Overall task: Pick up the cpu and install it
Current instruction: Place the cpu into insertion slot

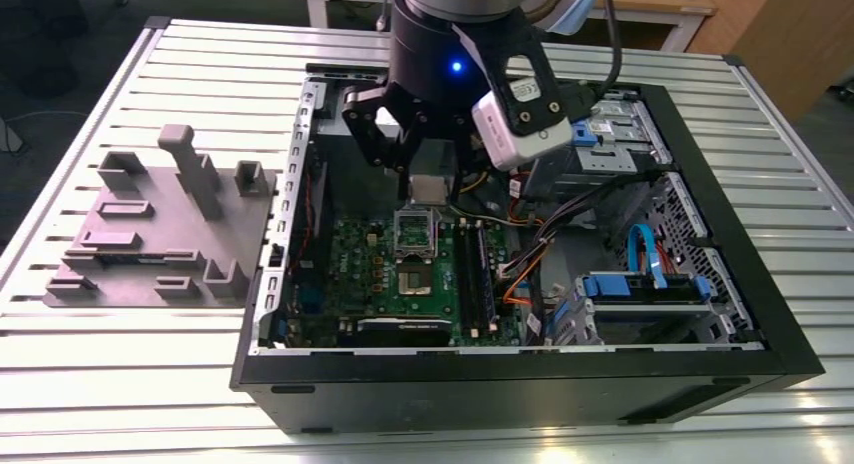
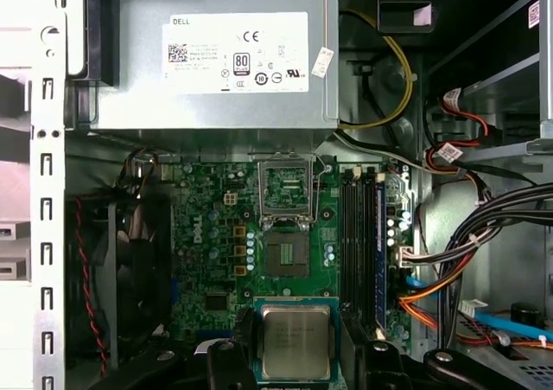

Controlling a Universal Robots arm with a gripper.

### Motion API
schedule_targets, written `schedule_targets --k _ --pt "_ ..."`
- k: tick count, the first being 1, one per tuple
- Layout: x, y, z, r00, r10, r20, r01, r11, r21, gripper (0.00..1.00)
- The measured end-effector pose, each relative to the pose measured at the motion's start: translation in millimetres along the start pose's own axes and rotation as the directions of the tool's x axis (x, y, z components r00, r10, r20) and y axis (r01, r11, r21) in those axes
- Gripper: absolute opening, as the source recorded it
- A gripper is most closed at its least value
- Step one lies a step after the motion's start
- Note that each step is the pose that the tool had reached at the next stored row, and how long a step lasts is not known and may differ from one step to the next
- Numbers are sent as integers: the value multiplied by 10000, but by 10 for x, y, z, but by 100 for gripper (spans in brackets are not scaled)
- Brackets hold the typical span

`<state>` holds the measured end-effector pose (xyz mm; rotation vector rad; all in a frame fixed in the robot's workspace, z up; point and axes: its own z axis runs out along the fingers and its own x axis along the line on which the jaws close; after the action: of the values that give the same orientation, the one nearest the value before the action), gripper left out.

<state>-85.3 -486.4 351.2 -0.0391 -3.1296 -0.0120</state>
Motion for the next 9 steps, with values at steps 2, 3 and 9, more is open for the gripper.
schedule_targets --k 2,3,9 --pt "-2 1 15 10000 2 -1 -2 10000 -2 47" --pt "-4 2 25 10000 1 -1 -1 10000 -2 47" --pt "-5 2 43 10000 0 -2 0 10000 -5 47"
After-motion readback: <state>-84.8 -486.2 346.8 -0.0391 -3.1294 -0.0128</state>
